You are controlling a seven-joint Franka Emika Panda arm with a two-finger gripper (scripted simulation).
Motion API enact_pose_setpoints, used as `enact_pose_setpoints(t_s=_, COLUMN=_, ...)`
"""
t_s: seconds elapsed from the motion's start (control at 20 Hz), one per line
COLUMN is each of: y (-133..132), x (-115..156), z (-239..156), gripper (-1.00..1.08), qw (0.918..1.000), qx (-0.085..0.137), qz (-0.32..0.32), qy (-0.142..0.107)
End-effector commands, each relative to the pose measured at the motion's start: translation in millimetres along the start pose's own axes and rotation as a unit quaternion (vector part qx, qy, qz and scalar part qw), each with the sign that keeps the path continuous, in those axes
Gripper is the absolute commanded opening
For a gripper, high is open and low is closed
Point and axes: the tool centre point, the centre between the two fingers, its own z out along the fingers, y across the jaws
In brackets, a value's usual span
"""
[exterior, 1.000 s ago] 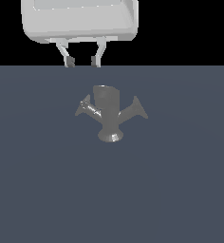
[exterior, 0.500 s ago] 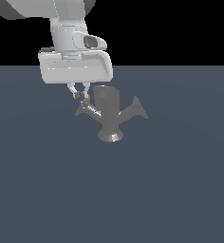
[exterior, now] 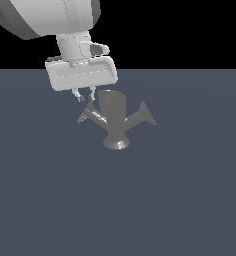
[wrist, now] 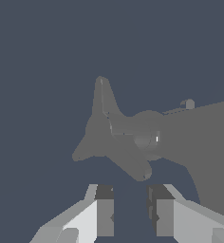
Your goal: Turn on the faucet by rotating a designated handle.
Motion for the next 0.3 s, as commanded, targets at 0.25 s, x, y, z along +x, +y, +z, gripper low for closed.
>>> enact_pose_setpoints(t_s=0.25, y=124.0, x=77.4, z=32.3, gripper=-0.28, qw=0.986, qx=-0.006, qz=0.156, qy=0.058)
